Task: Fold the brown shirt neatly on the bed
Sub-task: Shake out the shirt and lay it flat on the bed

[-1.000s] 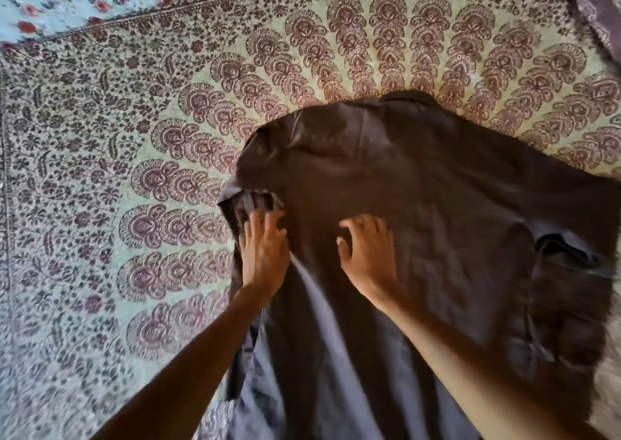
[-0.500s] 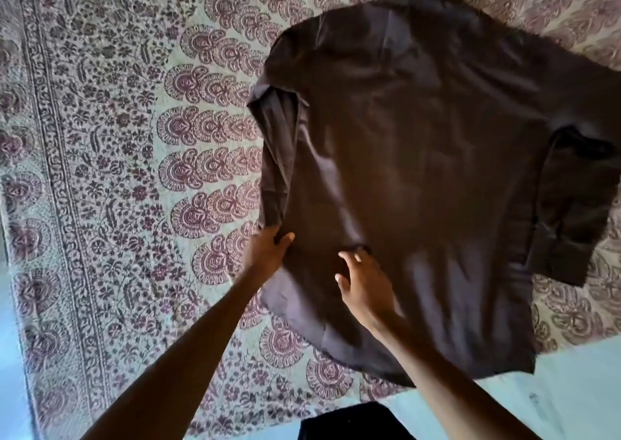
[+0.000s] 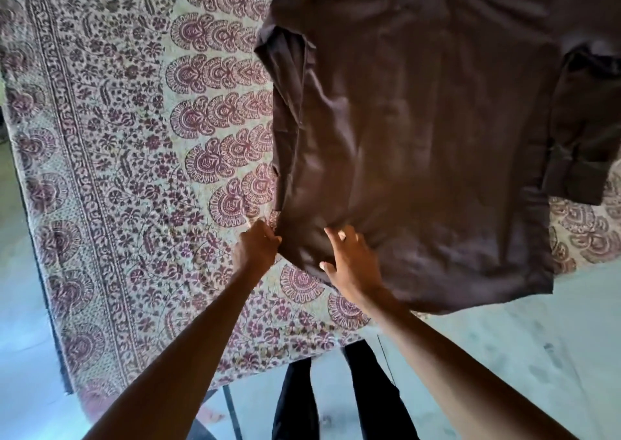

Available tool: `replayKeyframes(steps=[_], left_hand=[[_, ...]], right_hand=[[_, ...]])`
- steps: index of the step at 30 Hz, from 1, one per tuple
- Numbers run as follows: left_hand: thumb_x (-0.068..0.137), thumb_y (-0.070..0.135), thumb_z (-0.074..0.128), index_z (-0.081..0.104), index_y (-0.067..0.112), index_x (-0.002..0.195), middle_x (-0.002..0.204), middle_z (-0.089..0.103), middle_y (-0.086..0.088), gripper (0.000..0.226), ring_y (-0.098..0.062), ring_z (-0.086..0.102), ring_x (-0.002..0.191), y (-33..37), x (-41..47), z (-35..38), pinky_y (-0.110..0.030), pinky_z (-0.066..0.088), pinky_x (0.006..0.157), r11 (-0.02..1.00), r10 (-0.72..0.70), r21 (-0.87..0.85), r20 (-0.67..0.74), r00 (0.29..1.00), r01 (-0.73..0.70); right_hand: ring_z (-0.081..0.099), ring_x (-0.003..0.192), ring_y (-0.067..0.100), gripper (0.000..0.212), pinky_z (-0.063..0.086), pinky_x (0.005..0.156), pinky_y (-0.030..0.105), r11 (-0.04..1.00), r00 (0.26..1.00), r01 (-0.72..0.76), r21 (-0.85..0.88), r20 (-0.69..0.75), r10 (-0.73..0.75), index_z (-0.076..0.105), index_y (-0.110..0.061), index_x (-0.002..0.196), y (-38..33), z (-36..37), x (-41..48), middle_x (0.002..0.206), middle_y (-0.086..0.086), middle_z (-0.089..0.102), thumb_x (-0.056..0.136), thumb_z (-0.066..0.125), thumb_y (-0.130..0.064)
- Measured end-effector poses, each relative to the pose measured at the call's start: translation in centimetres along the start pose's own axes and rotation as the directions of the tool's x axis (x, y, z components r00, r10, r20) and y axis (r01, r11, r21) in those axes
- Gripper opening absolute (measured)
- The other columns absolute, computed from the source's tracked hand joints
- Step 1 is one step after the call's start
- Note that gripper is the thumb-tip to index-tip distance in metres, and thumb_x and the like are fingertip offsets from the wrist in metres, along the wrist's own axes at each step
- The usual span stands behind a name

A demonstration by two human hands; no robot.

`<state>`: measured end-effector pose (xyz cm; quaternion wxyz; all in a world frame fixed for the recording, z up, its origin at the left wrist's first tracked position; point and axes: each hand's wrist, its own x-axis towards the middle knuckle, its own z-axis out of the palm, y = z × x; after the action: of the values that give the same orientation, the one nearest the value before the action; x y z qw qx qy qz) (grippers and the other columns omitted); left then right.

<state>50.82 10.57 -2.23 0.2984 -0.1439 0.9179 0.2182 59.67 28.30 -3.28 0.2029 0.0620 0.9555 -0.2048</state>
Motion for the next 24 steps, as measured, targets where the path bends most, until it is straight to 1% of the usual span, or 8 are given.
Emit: replayKeyframes(steps=[3, 6, 9, 12, 16, 20, 22, 24], left_hand=[[0.089, 0.022, 0.064, 0.055, 0.01, 0.104, 0.083, 0.063, -0.008, 0.022, -0.02, 0.053, 0.067, -0.3, -1.1, 0.0, -0.027, 0.037, 0.053, 0.993, 0.047, 0.109, -0.059, 0.997, -0.04], [0.093, 0.02, 0.056, 0.045, 0.009, 0.122, 0.107, 0.062, -0.014, 0.034, -0.023, 0.054, 0.077, -0.1, -2.3, 0.3, -0.033, 0.04, 0.061, 0.982, 0.103, 0.173, -0.135, 0.985, -0.079], [0.086, 0.013, 0.056, 0.046, 0.009, 0.12, 0.111, 0.054, -0.013, 0.035, -0.028, 0.056, 0.092, 0.3, -3.5, 1.6, -0.046, 0.051, 0.077, 0.915, 0.372, 0.23, -0.169, 0.913, -0.331], [0.08, 0.008, 0.062, 0.056, 0.009, 0.115, 0.116, 0.055, -0.015, 0.036, -0.032, 0.055, 0.1, 2.6, -4.7, 3.7, -0.048, 0.05, 0.083, 0.765, 0.622, 0.246, -0.043, 0.782, -0.595], [0.078, 0.023, 0.066, 0.058, 0.019, 0.118, 0.121, 0.054, -0.009, 0.041, -0.032, 0.055, 0.108, 8.5, -5.8, 7.2, -0.043, 0.05, 0.087, 0.546, 0.741, 0.343, 0.229, 0.632, -0.765], [0.074, 0.042, 0.07, 0.046, 0.028, 0.134, 0.141, 0.041, -0.004, 0.066, -0.029, 0.044, 0.125, 15.1, -7.2, 11.0, -0.047, 0.043, 0.099, 0.356, 0.794, 0.407, 0.343, 0.501, -0.841], [0.072, 0.052, 0.07, 0.035, 0.032, 0.143, 0.154, 0.025, -0.003, 0.082, -0.03, 0.029, 0.139, 17.6, -7.2, 12.3, -0.054, 0.034, 0.106, 0.318, 0.777, 0.415, 0.401, 0.485, -0.853], [0.069, 0.061, 0.069, 0.021, 0.038, 0.148, 0.16, 0.008, 0.001, 0.095, -0.029, 0.01, 0.147, 19.5, -7.0, 13.5, -0.063, 0.024, 0.11, 0.315, 0.712, 0.436, 0.478, 0.514, -0.843]], right_hand=[[0.054, 0.108, 0.028, 0.072, 0.054, 0.081, 0.041, 0.999, 0.998, -0.032, 0.001, -0.057, 0.032, 0.039, -0.024, 0.141, -0.6, 1.0, -0.8, 0.124, 0.009, 0.051, 0.079, 0.073, -0.039], [0.053, 0.111, 0.023, 0.057, 0.049, 0.086, 0.034, 0.989, 0.995, -0.062, 0.131, -0.07, 0.072, 0.045, -0.023, 0.138, -0.6, 0.8, -1.1, 0.125, 0.006, 0.052, 0.087, 0.066, -0.038], [0.055, 0.107, 0.021, 0.039, 0.049, 0.085, 0.033, 0.963, 0.98, -0.134, 0.233, -0.115, 0.164, 0.055, -0.021, 0.127, 0.9, -0.3, -1.9, 0.117, 0.004, 0.056, 0.09, 0.062, -0.033], [0.058, 0.1, 0.026, 0.026, 0.049, 0.084, 0.036, 0.937, 0.925, -0.25, 0.242, -0.225, 0.305, 0.063, -0.02, 0.113, 4.2, -1.7, -3.0, 0.109, 0.006, 0.06, 0.088, 0.063, -0.024], [0.055, 0.107, 0.031, 0.03, 0.045, 0.092, 0.039, 0.813, 0.735, -0.506, 0.29, -0.348, 0.582, 0.065, -0.02, 0.106, 11.2, -4.1, -5.1, 0.107, 0.008, 0.063, 0.079, 0.059, -0.011], [0.045, 0.119, 0.037, 0.055, 0.041, 0.096, 0.045, 0.573, 0.484, -0.747, 0.338, -0.315, 0.816, 0.054, -0.016, 0.124, 18.5, -7.0, -7.8, 0.131, 0.015, 0.046, 0.072, 0.07, -0.012], [0.042, 0.121, 0.039, 0.063, 0.041, 0.095, 0.048, 0.496, 0.414, -0.806, 0.324, -0.291, 0.862, 0.043, -0.011, 0.134, 21.3, -8.0, -8.5, 0.138, 0.018, 0.04, 0.077, 0.069, -0.013], [0.046, 0.118, 0.041, 0.057, 0.042, 0.093, 0.049, 0.44, 0.371, -0.807, 0.394, -0.241, 0.897, 0.038, -0.009, 0.137, 24.0, -8.1, -8.9, 0.136, 0.02, 0.041, 0.086, 0.061, -0.019]])
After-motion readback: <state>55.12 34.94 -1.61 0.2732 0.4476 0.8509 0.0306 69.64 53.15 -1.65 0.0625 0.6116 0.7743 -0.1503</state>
